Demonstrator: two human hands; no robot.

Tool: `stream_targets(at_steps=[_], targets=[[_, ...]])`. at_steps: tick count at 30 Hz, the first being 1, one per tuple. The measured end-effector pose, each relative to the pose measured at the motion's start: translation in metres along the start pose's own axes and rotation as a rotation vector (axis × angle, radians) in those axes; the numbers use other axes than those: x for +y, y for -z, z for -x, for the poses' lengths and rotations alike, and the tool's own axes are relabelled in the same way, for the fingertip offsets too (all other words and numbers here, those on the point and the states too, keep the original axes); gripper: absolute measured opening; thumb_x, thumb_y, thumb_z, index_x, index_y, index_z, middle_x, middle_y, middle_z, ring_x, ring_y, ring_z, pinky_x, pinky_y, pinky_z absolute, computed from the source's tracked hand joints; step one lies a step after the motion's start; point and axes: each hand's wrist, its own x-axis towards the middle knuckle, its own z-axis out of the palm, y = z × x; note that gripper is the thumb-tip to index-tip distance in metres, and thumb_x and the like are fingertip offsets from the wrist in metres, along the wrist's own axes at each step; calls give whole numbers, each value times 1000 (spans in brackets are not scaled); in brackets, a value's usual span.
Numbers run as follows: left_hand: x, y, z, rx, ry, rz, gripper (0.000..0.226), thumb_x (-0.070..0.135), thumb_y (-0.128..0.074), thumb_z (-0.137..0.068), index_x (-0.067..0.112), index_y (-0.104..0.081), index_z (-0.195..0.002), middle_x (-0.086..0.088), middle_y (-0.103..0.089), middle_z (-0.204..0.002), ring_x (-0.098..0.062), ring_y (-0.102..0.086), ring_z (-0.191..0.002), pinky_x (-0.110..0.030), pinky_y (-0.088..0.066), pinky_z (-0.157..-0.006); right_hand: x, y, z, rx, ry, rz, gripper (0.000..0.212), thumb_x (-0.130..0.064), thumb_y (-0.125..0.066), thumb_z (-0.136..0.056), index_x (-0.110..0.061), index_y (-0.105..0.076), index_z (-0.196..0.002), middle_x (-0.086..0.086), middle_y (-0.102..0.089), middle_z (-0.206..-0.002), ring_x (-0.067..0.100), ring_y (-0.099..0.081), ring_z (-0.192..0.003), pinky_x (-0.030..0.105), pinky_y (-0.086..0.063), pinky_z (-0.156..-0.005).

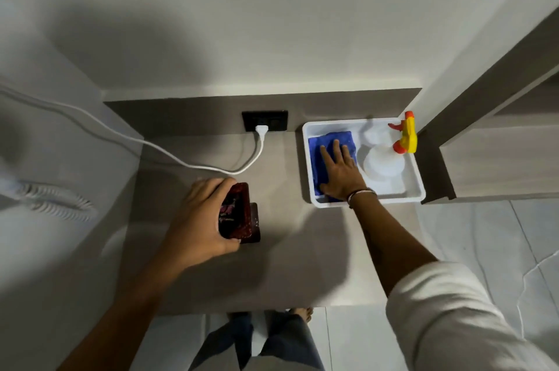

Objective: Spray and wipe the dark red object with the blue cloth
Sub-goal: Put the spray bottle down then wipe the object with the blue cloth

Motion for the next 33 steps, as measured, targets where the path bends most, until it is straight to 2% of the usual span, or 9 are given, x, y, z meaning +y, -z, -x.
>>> stream_targets(at_steps=[6, 12, 17, 20, 23, 25, 28, 31, 33], targets=[[-8, -12, 1, 53, -12, 28, 111, 60, -73, -54, 17, -47, -153, 0, -52, -143, -28, -48, -139, -39, -14, -131, 0, -10, -13, -88, -5, 59, 110, -53, -67, -98, -20, 8, -171, 19, 21, -177, 50, 13, -164, 63, -6, -134], [-9, -20, 3, 95, -52, 24, 109, 56, -76, -57, 15, -45, -153, -3, -51, -143, -27, -46, -140, -33, 1, -132, 4, -23, -12, 3, -17, 102, 82, -38, -44, -111, -9, 4, -171, 18, 11, -180, 45, 4, -166, 58, -11, -134], [-7, -19, 3, 118, -55, 21, 108, 58, -74, -56, 15, -47, -151, -3, -53, -142, -25, -43, -137, -39, -6, -132, 3, -25, -16, 54, -54, 88, 74, -16, -46, -113, -9, -1, -171, 16, 8, -180, 43, -1, -167, 53, -15, -135], [-5, -18, 4, 129, -43, 63, 108, 55, -76, -55, 14, -49, -151, -5, -53, -143, -24, -37, -138, -37, -12, -128, 3, -18, -15, 130, -51, -6, 68, -7, -48, -111, -6, -14, -170, 17, -7, -180, 43, -16, -165, 50, -24, -133], [-8, -16, 6, 129, 4, 137, 108, 53, -79, -54, 20, -48, -152, -1, -49, -146, -23, -35, -140, -34, -24, -122, 2, -5, -2, 231, -51, -155, 60, -3, -58, -104, -10, -39, -160, 18, -42, -166, 44, -48, -148, 47, -48, -116], [-12, -16, 7, 150, 40, 214, 106, 55, -75, -52, 26, -48, -151, 5, -47, -144, -21, -38, -137, -38, -36, -116, -7, 2, 21, 420, -125, -427, 42, -8, -47, -109, -20, -52, -150, 5, -61, -140, 34, -63, -127, 33, -58, -97], [-19, -16, 9, 217, 119, 427, 104, 50, -76, -50, 32, -48, -148, 11, -45, -138, -20, -41, -134, -42, -46, -108, -32, 7, 78, 734, -209, -782, 48, 2, -43, -106, -15, -53, -150, -1, -64, -135, 8, -66, -112, 20, -53, -99], [-24, -16, 4, 238, 215, 631, 107, 47, -82, -46, 28, -52, -146, 5, -49, -138, -25, -50, -133, -36, -50, -106, -61, -6, 137, 890, -310, -1106, 48, 3, -47, -104, -12, -56, -149, 9, -71, -136, 14, -70, -117, 29, -56, -102], [-28, -16, 2, 197, 226, 700, 110, 46, -85, -44, 25, -52, -147, 0, -49, -142, -24, -52, -133, -24, -47, -103, -80, -23, 176, 982, -413, -1282, 38, -2, -54, -105, -12, -64, -140, 8, -75, -120, 9, -71, -101, 29, -58, -90]])
